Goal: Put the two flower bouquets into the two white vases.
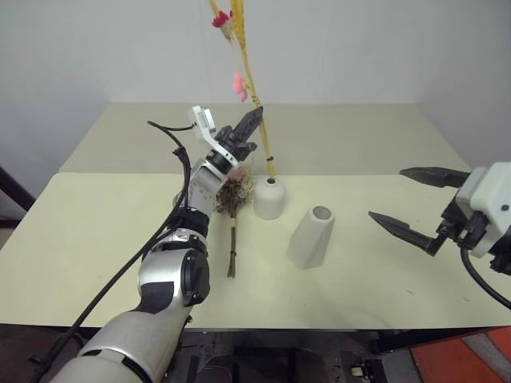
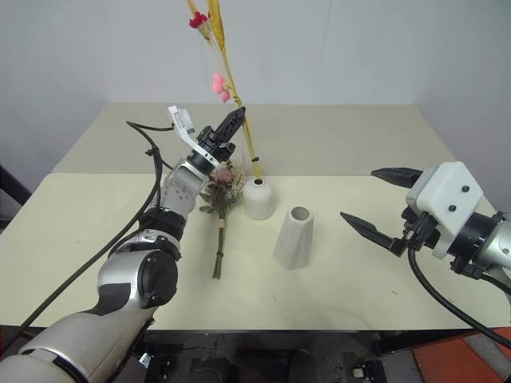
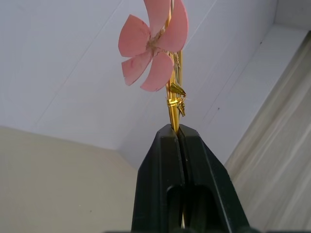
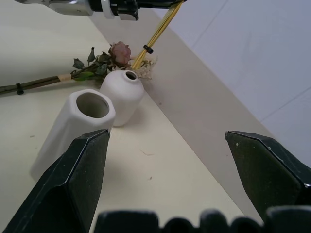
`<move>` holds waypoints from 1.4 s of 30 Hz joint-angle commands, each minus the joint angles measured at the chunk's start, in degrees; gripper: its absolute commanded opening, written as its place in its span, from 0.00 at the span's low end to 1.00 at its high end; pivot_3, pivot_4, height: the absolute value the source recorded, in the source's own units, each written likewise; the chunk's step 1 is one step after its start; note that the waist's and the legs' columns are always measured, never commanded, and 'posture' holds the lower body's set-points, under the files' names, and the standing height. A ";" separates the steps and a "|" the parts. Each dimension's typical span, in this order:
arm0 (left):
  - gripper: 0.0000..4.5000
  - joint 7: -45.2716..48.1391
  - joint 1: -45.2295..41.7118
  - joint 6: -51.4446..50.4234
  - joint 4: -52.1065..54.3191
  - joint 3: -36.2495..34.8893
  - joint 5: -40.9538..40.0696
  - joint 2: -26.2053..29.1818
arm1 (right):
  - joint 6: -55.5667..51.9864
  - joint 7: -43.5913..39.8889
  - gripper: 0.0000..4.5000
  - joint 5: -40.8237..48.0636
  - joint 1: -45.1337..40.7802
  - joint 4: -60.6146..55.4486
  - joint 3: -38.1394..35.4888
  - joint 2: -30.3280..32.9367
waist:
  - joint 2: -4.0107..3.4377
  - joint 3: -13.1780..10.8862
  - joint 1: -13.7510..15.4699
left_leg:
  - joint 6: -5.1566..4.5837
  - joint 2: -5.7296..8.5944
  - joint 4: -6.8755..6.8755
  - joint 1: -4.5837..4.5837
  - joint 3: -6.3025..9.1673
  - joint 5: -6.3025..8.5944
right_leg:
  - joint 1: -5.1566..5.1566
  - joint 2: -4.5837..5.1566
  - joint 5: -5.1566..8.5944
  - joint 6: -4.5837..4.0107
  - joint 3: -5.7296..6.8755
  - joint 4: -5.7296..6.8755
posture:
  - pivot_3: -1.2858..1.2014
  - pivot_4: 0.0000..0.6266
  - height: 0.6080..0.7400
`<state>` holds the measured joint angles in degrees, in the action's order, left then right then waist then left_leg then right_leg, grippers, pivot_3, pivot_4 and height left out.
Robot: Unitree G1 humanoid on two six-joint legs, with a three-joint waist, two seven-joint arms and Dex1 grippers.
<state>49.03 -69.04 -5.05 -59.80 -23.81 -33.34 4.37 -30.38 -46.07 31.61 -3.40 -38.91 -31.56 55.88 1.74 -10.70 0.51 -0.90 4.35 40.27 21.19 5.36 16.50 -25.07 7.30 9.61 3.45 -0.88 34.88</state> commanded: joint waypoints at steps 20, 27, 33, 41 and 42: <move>0.00 -2.35 -2.96 5.80 -7.07 -2.64 1.48 -0.22 | 0.56 0.26 1.00 -0.70 0.87 -0.92 -3.97 1.31 | 0.00 0.00 0.06 | -0.01 0.00 0.00 0.00 0.00 0.01 | 0.01 0.00 0.00 0.00 0.00 0.01 | 0.52 0.24 1.00; 0.00 -3.90 -3.72 4.87 -7.91 -4.23 0.80 -0.18 | 0.60 0.86 1.00 -1.24 0.50 -1.13 -3.13 0.94 | 0.00 0.00 0.05 | -0.01 0.00 0.00 0.00 -0.01 0.01 | 0.01 0.00 0.00 0.00 0.00 0.01 | 0.52 0.24 1.00; 0.00 -5.81 -4.45 4.49 -8.73 -5.53 0.75 0.03 | 0.70 0.97 1.00 -1.54 0.38 -1.01 -2.95 0.81 | 0.00 0.00 0.02 | -0.01 0.00 0.00 0.00 0.00 0.01 | 0.00 0.00 0.00 0.00 0.00 0.01 | 0.52 0.24 1.00; 0.00 -2.60 -3.98 5.13 -7.47 -3.74 2.52 -1.11 | 0.49 1.11 1.00 -1.24 0.82 -1.58 -3.57 0.56 | 0.00 0.00 0.07 | -0.01 0.01 0.00 0.00 0.00 0.01 | 0.01 0.00 0.00 0.00 0.00 0.01 | 0.52 0.24 1.00; 0.00 -1.94 -3.83 5.36 -7.20 -3.33 2.78 -1.27 | 0.52 1.11 1.00 -1.21 0.85 -1.60 -3.66 0.53 | 0.00 0.00 0.07 | -0.01 0.01 0.00 0.00 -0.01 0.00 | 0.01 0.00 0.00 0.00 0.00 0.01 | 0.52 0.24 1.00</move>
<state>45.32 -71.28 -0.24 -68.90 -28.10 -31.12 3.48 -30.48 -45.63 30.46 -2.02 -39.07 -33.53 56.28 1.74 -10.70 0.58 -0.91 4.36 40.28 21.20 5.35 16.51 -25.07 7.30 9.61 3.45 -0.88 34.89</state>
